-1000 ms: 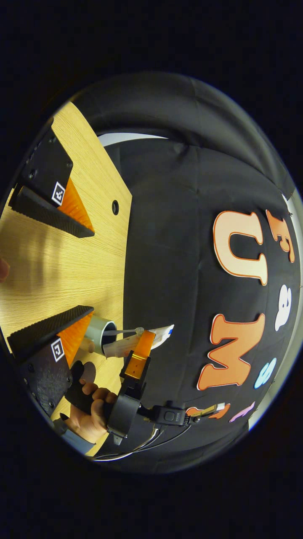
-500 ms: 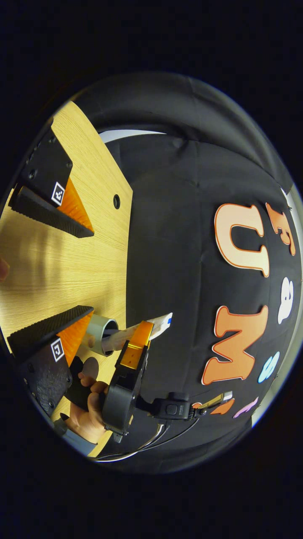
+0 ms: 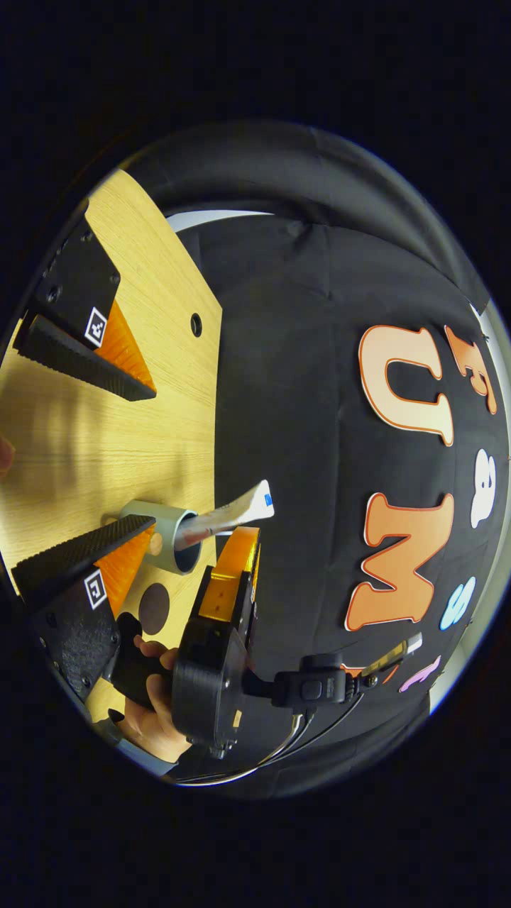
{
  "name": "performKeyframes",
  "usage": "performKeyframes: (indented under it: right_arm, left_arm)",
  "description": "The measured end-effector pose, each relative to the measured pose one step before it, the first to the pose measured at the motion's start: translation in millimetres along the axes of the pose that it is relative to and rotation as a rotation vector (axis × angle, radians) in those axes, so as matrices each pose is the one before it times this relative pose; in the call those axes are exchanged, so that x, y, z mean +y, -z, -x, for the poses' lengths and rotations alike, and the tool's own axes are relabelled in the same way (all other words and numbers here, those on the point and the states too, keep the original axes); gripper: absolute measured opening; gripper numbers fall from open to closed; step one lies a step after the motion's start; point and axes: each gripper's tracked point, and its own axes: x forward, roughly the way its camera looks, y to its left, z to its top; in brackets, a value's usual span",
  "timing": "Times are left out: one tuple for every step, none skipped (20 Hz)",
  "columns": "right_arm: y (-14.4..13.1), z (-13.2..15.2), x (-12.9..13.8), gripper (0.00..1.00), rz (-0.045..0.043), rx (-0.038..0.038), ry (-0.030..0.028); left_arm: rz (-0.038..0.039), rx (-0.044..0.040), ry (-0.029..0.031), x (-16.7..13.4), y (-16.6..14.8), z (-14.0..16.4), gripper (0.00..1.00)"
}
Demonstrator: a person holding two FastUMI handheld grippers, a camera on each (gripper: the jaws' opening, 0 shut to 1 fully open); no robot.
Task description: Put the toothbrush and toothpaste on the desktop into the cup, then pick up the cup and place it on the coaster on the desktop.
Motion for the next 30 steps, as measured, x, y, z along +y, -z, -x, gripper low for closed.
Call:
performKeyframes:
  right_arm:
    - [-3.48, 6.25, -4.73, 0.2, -0.00089, -0.00037, 0.00388]
    - [-2.62, 6.17, -5.92, 0.22, -0.00369, 0.00053, 0.00646]
    - [-2.78, 6.68, -6.89, 0.24, -0.00303, 0.00469, 0.01075]
    - [-3.15, 7.13, -8.13, 0.3, -0.00166, 0.00498, 0.01131]
    - [-4.55, 7.77, -8.52, 0.34, -0.00209, 0.00257, 0.01144]
    - [-3.45, 8.03, -8.32, 0.42, -0.00447, 0.00162, 0.01205]
    - [-3.78, 7.93, -7.45, 0.45, -0.00524, 0.00032, 0.00496]
    - [-3.88, 8.15, -6.23, 0.52, -0.00478, -0.00325, 0.00637]
    - [-4.23, 8.08, -7.63, 0.55, 0.00111, 0.00165, 0.00772]
    - [-1.72, 7.94, -6.95, 0.61, 0.00637, 0.00605, 0.00841]
    - [-2.38, 8.35, -5.93, 0.64, 0.00796, 0.00461, 0.00666]
    - [-2.12, 8.95, -5.63, 0.69, 0.00949, 0.00444, 0.00442]
    - [-4.18, 9.95, -4.5, 0.71, 0.00731, -0.00139, 0.00137]
    - [-4.23, 11.26, -4.64, 0.75, 0.00793, -0.00276, 0.00233]
    - [-3.85, 10.31, -4.2, 0.77, 0.00945, -0.00095, 0.00314]
    - [-3.41, 10.84, -3.74, 0.79, 0.01128, -0.00122, 0.00248]
    - [-4.0, 11.32, -3.27, 0.86, 0.01299, -0.00161, 0.00322]
    - [-4.34, 10.9, -3.58, 0.82, 0.01195, -0.00228, 0.00172]
    - [-4.46, 10.81, -3.27, 0.82, 0.00839, -0.00358, 0.00193]
    - [-4.15, 10.58, -3.44, 0.83, 0.0047, -0.00073, 0.00234]
    - [-4.09, 9.37, -3.08, 0.83, 0.00188, 0.00067, 0.00285]
    - [-3.27, 9.0, -4.04, 0.84, 0.00031, 0.00205, 0.00676]
    - [-3.83, 8.63, -2.76, 0.84, 0.00135, -0.0021, 0.00344]
    - [-3.99, 7.92, -2.68, 0.86, 0.00277, -0.00549, 0.00319]
    - [-3.47, 7.46, -2.39, 0.86, 0.00237, -0.00544, 0.00211]
    - [-2.22, 6.91, -0.88, 0.86, 0.00322, -0.00388, -0.0014]
    - [-1.85, 6.42, -1.5, 0.86, 0.00468, -0.00139, 0.00139]
    - [-1.01, 5.87, -0.67, 0.86, 0.00593, -0.00252, -0.00034]
    - [-0.31, 6.17, -0.96, 0.86, 0.00614, -0.00287, 0.00143]
    - [-0.55, 5.12, -0.3, 0.86, 0.0052, -0.00064, -0.00011]
  left_arm:
    - [-0.00311, 0.00292, 0.00493, -5.48, 0.21, 0.0, 0.97]
    - [-0.00325, 0.00538, 0.00604, -3.99, -1.51, -2.0, 0.97]
    - [-0.00008, 0.00526, 0.00684, -4.63, -0.67, -1.64, 0.97]
    - [-0.0024, 0.01086, 0.00779, -5.13, -0.12, -1.06, 0.97]
    - [-0.0033, 0.00478, 0.00737, -5.0, -1.55, -0.91, 0.97]
    - [-0.00549, 0.00595, 0.00893, -5.47, -1.64, -3.03, 0.97]
    - [-0.00439, -0.00154, 0.0103, -3.98, -2.46, -3.08, 0.97]
    - [-0.00344, 0.00135, 0.00567, -2.94, -2.09, -3.88, 0.97]
    - [-0.00236, 0.00436, 0.00437, -3.47, -0.18, -2.04, 0.97]
    - [-0.00051, 0.00218, 0.01017, -3.85, -2.29, -3.28, 0.97]
    - [-0.00286, 0.00504, 0.00755, -3.04, -2.69, -3.89, 0.97]
    - [-0.00353, 0.00486, 0.00292, -1.93, -1.77, -3.42, 0.97]
    - [-0.00167, 0.00815, 0.00657, -1.96, 0.28, -1.44, 0.97]
    - [0.00093, 0.00363, 0.00921, -1.11, -2.78, -1.46, 0.97]
    - [0.00445, 0.00772, 0.0115, -3.68, -2.68, -3.99, 0.97]
    - [0.00098, 0.01277, 0.00908, -2.98, -3.69, -4.63, 0.97]
    - [-0.00602, 0.01318, 0.00291, -1.45, -2.89, -3.52, 0.97]
    - [-0.00951, 0.01456, 0.00276, -0.78, -1.75, -1.84, 0.96]
    - [-0.00776, 0.0135, 0.00502, -1.58, -2.71, -3.2, 0.97]
    - [-0.00154, 0.02097, 0.01012, -3.0, -1.64, -2.83, 0.97]
    - [0.00299, 0.0237, 0.01431, -4.55, -0.22, -4.14, 0.97]
    - [0.00445, 0.02624, 0.01417, -4.7, -0.04, -2.14, 0.97]
    - [-0.00319, 0.03029, 0.01091, -2.96, 2.74, -1.66, 0.97]
    - [-0.00778, 0.02563, 0.00871, -2.56, 0.95, -3.24, 0.97]
    - [-0.00802, 0.03239, 0.00528, -2.19, 3.61, -3.23, 0.97]
    - [-0.00498, 0.02424, 0.00742, -2.64, 1.4, -3.17, 0.97]
    - [0.00058, 0.02951, 0.00563, -1.68, 3.02, -2.42, 0.97]
    - [0.00085, 0.03125, 0.0007, -0.89, 2.43, -2.77, 0.97]
    - [-0.00477, 0.02608, -0.00782, 1.97, 3.33, -1.46, 0.97]
    - [-0.00905, 0.03203, -0.01549, 2.33, 3.79, -0.35, 0.97]
